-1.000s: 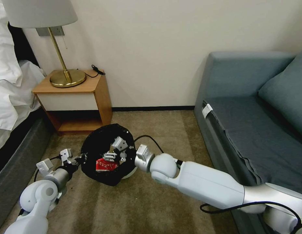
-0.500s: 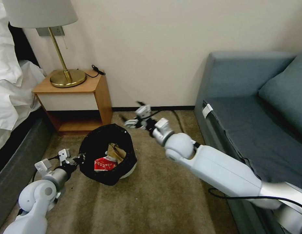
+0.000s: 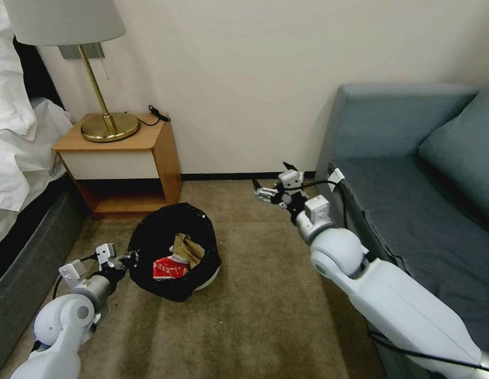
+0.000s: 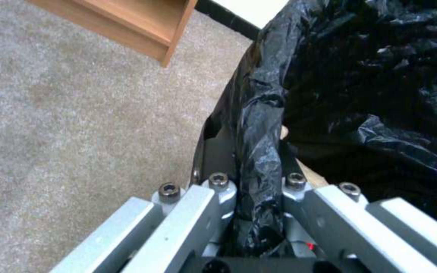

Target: Pick up the trash bin, then pick up the garbage on the floor and place it into the trash bin.

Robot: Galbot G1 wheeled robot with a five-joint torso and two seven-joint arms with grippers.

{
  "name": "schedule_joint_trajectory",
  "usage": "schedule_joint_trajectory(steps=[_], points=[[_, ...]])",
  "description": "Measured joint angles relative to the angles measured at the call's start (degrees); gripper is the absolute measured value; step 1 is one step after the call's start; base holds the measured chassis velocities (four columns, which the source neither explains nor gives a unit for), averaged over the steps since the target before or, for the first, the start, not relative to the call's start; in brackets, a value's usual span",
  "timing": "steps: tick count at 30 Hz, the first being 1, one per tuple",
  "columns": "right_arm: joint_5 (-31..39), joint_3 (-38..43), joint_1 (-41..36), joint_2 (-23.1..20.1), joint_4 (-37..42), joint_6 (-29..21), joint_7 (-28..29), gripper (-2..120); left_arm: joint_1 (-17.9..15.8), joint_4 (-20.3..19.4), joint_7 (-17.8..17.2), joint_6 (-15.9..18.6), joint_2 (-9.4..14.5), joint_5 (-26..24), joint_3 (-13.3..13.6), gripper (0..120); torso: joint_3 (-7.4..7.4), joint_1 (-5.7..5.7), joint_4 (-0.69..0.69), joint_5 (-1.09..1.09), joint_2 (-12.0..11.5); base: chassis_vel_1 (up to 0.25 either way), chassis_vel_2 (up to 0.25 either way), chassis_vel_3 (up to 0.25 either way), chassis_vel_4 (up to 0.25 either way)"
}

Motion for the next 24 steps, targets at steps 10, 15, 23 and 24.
schedule_joint_trajectory(steps=[10,15,23,24], points=[[-1.0,4.33,-5.47,-0.92,5.61,-0.89,-0.34,100,0.36,0.88,-1.1,0.16,-1.2,0.63,-0.19,4,0.0,0.0,0.01,0.0,0.0,0.0,0.0,0.0,0.0],[-1.38,6.61,-8.08,-1.16,7.87,-0.92,-0.96,100,0.19,1.5,-3.61,1.12,-1.56,0.02,0.01,4,0.0,0.0,0.01,-0.01,0.0,0.0,0.0,0.0,0.0],[-1.89,8.21,-10.43,-1.79,10.04,-0.55,-2.29,100,-0.73,1.19,-13.34,4.49,-1.67,-3.7,0.47,4,0.0,0.0,0.01,0.0,0.0,0.0,0.0,0.0,0.0],[-1.89,8.21,-10.43,-1.79,10.04,-0.55,-2.29,100,-0.73,1.19,-13.34,4.49,-1.67,-3.7,0.47,4,0.0,0.0,0.01,0.0,0.0,0.0,0.0,0.0,0.0]])
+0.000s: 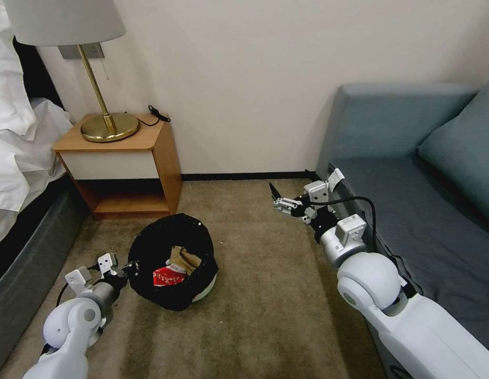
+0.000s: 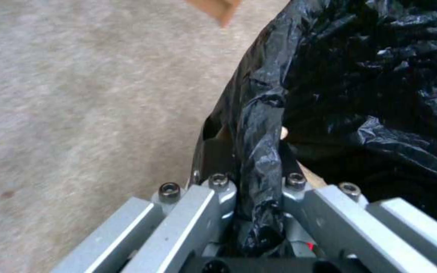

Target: Pick up the trash bin, then pick up the garbage on the floor and place it into the trash bin.

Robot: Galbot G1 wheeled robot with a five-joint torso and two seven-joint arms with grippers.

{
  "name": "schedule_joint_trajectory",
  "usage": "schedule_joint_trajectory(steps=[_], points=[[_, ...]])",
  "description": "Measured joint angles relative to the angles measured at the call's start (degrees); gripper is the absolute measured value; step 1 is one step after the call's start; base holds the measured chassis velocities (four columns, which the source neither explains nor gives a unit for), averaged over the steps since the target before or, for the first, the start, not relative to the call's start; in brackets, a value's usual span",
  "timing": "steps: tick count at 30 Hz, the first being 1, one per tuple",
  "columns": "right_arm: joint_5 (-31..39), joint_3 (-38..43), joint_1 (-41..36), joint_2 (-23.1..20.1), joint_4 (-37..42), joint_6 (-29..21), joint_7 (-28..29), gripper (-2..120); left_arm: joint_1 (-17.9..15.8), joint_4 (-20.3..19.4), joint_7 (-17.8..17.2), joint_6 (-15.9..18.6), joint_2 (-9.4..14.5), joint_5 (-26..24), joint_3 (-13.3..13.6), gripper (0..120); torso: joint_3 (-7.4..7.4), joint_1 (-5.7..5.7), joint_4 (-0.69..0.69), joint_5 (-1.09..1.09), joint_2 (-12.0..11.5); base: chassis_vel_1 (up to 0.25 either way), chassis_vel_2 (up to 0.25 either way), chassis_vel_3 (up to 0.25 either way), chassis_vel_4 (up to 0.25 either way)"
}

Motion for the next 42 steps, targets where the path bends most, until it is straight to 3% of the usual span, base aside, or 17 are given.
schedule_joint_trajectory(steps=[2,8,14,29,42], points=[[0.0,0.2,-0.35,-0.12,0.67,0.07,-0.22,100,-0.33,-0.53,-3.98,0.99,-0.26,-1.72,-0.07,4,0.0,0.0,0.01,0.0,0.0,0.0,0.0,0.0,0.0],[-0.84,2.61,-3.24,-0.1,2.66,-0.05,-0.3,100,-1.12,-0.61,-6.72,1.57,-1.01,-3.05,0.3,4,0.0,0.0,0.0,0.0,0.0,0.0,0.0,0.0,0.0],[-3.83,7.46,-10.86,0.16,5.12,0.91,-1.9,100,-1.08,-0.17,-6.91,1.56,-2.03,-3.4,0.6,4,0.0,0.0,-0.01,0.0,0.0,0.0,0.0,0.0,0.0],[-7.48,10.8,-17.68,1.88,7.31,1.47,-2.39,100,-0.34,0.25,-5.7,1.35,-2.53,-2.91,0.62,4,0.0,0.0,0.0,0.0,0.0,0.0,0.0,0.0,0.0],[-15.97,20.03,-30.25,8.2,11.64,1.66,-3.82,100,0.06,0.95,-4.62,0.45,-2.41,-2.93,0.26,4,-0.01,0.0,0.0,-0.01,0.0,0.0,0.0,0.0,0.0]])
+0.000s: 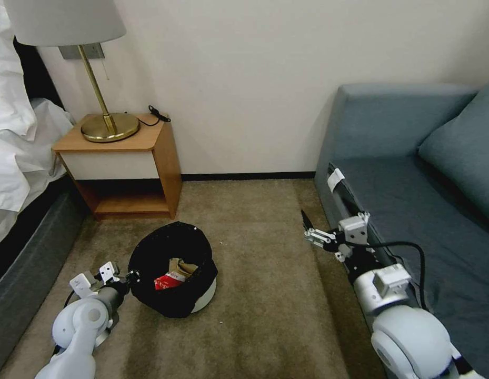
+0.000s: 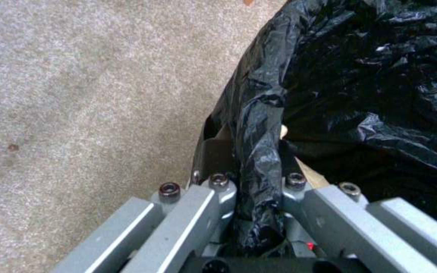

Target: Pick up the trash bin, then pick up the garbage on the floor and place it into the trash bin.

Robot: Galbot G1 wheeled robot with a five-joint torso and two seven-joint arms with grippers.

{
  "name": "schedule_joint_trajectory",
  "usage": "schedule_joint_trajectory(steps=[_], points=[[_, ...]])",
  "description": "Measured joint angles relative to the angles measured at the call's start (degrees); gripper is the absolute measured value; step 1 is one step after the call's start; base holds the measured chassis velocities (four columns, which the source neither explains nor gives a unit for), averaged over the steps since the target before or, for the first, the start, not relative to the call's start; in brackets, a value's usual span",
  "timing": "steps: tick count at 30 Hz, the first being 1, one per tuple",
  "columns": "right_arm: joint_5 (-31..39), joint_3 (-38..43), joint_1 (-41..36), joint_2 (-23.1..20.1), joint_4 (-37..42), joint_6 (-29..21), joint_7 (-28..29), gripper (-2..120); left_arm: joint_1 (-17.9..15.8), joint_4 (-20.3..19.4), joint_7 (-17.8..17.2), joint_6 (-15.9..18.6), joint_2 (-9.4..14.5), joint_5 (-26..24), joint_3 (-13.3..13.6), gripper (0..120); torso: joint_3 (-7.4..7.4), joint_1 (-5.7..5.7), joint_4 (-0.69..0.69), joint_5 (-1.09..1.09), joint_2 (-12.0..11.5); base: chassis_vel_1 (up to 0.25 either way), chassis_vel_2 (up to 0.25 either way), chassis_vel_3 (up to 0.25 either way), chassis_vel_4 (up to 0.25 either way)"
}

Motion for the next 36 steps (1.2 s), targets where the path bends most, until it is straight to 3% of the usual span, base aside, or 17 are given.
schedule_joint_trajectory(steps=[8,11,13,16,18,26,29,32,33,35,36], points=[[-2.51,3.0,-4.81,2.42,1.64,1.51,-1.27,100,0.12,0.48,1.28,-0.42,0.32,0.27,0.16,4,0.0,0.0,0.0,0.01,0.0,0.0,0.0,0.0,0.0],[-2.69,3.69,-5.63,2.88,1.99,1.85,-1.48,100,0.17,0.53,1.86,-0.54,0.39,0.36,0.3,11,0.0,0.0,0.0,0.0,0.0,0.0,0.0,0.0,0.0],[-2.91,4.28,-6.41,3.54,2.47,2.1,-1.63,100,0.29,0.62,3.05,-0.82,0.71,0.94,0.46,23,0.0,0.0,0.0,0.0,0.0,0.0,0.0,0.0,0.0],[-3.08,4.51,-6.78,3.92,2.56,2.2,-1.76,100,0.42,0.57,4.69,-1.42,0.93,1.94,0.53,30,0.0,0.0,0.0,0.0,0.0,0.0,0.0,0.0,0.0],[-3.42,4.81,-7.52,4.62,2.56,2.58,-1.94,100,0.54,0.05,7.89,-3.16,1.27,3.55,0.59,41,0.0,0.0,0.0,0.0,0.0,0.0,0.0,0.0,0.0],[-3.64,5.32,-8.85,5.18,2.62,3.1,-2.06,100,1.64,-2.18,11.46,-4.95,1.7,5.97,0.51,65,0.0,0.0,0.0,0.01,-0.01,0.0,0.0,0.0,0.0],[-3.48,5.8,-9.04,5.08,2.62,3.34,-2.09,100,2.64,-2.96,13.91,-6.61,1.48,9.38,-0.12,80,0.0,0.0,0.0,0.0,-0.01,0.0,0.0,0.0,0.0],[-3.44,5.97,-9.12,5.03,2.63,3.41,-2.11,100,3.18,-3.17,15.03,-7.9,1.44,11.48,-0.43,87,0.01,0.0,0.0,0.0,-0.01,0.0,0.0,0.0,0.0],[-3.43,6.22,-9.32,5.16,2.71,3.51,-2.19,100,3.99,-3.8,16.59,-9.89,1.44,14.34,-0.83,94,0.0,0.0,0.0,0.0,-0.01,0.0,0.0,0.0,0.0],[-3.45,6.34,-9.44,5.33,2.81,3.55,-2.24,100,4.3,-4.11,17.11,-10.67,1.44,15.43,-1.02,97,0.01,0.0,0.0,0.0,-0.01,0.0,0.0,0.0,0.0],[-3.59,6.56,-9.66,5.74,3.02,3.64,-2.29,100,4.94,-4.88,18.14,-12.64,1.35,18.11,-1.48,99,0.01,0.0,0.0,0.0,-0.01,0.0,0.0,0.0,0.0]])
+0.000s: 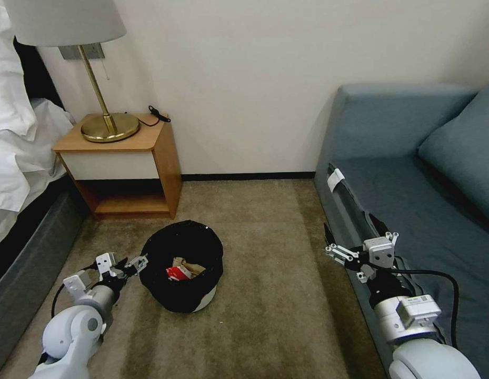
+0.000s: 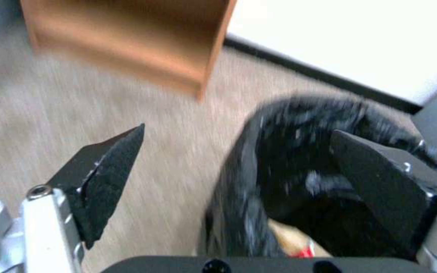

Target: Pick up the trash bin, then pick up the garbage on the floor and place it into the trash bin.

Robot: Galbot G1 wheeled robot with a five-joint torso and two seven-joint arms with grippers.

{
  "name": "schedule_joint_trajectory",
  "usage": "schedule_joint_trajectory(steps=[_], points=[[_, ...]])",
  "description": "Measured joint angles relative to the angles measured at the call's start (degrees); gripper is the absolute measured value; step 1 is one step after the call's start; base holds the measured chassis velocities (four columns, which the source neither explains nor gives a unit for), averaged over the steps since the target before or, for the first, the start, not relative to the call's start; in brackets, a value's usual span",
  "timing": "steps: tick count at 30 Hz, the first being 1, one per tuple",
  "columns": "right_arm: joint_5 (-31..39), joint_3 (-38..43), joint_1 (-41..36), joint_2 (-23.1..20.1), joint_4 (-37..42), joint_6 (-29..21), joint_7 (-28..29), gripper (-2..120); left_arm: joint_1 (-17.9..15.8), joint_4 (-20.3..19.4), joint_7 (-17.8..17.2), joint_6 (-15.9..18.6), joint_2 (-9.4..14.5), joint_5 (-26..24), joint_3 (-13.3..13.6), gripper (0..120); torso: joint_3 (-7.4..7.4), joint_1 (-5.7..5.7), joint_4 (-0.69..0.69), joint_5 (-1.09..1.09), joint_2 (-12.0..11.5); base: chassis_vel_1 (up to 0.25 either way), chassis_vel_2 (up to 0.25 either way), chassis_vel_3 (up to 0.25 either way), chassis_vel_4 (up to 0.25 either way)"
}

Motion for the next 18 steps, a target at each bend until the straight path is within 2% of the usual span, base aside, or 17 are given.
schedule_joint_trajectory(steps=[1,2,4,5,7,10,12,13,16,17,18], points=[[-0.26,0.16,-0.19,0.44,0.13,0.19,-0.07,100,0.62,-0.79,1.12,-1.93,-0.16,2.25,-0.48,100,0.0,0.0,0.0,0.0,0.0,0.0,0.0,0.0,0.0],[-0.26,0.16,-0.19,0.44,0.13,0.19,-0.07,100,0.62,-0.79,1.12,-1.93,-0.16,2.25,-0.48,100,0.0,0.0,0.0,0.0,0.0,0.0,0.0,0.0,0.0],[-0.77,0.38,-0.97,1.85,0.72,0.38,-0.13,100,2.03,-2.64,4.06,-6.36,-0.78,7.06,-1.59,100,0.0,0.0,0.0,0.0,0.0,0.0,0.0,0.0,0.0],[-0.77,0.38,-0.97,1.85,0.72,0.38,-0.13,100,2.03,-2.64,4.06,-6.36,-0.78,7.06,-1.59,100,0.0,0.0,0.0,0.0,0.0,0.0,0.0,0.0,0.0],[-1.19,0.48,-1.76,3.1,0.94,0.54,-0.13,100,3.12,-3.66,6.3,-10.27,-1.58,11.49,-2.48,100,0.0,0.0,0.0,0.0,0.0,0.0,0.0,0.0,0.0],[-1.27,0.5,-1.89,3.43,0.94,0.61,-0.12,100,3.36,-3.9,6.68,-10.9,-1.76,12.32,-2.66,100,0.0,0.0,0.0,0.0,0.0,0.0,0.0,0.0,0.0],[-1.64,0.59,-2.52,5.39,0.94,0.94,-0.16,100,4.77,-5.0,8.8,-14.94,-2.85,15.39,-3.27,100,0.0,0.0,0.0,0.0,0.0,0.0,0.0,0.0,0.0],[-1.64,0.59,-2.52,5.39,0.94,0.94,-0.16,100,4.77,-5.0,8.8,-14.94,-2.85,15.39,-3.27,100,0.0,0.0,0.0,0.0,0.0,0.0,0.0,0.0,0.0],[-2.7,-0.03,-4.1,8.27,0.84,2.07,-1.04,100,6.33,-6.18,10.13,-21.78,-5.12,15.31,-3.66,100,0.0,0.0,0.0,0.0,0.0,0.0,0.0,0.0,0.0],[-2.7,-0.03,-4.1,8.27,0.84,2.07,-1.04,100,6.33,-6.18,10.13,-21.78,-5.12,15.31,-3.66,100,0.0,0.0,0.0,0.0,0.0,0.0,0.0,0.0,0.0],[-3.06,-0.23,-4.47,8.79,0.78,2.52,-1.38,100,6.71,-6.39,10.26,-23.27,-5.84,15.07,-3.87,100,0.0,0.0,-0.01,0.0,0.0,0.0,0.0,0.0,0.0]])
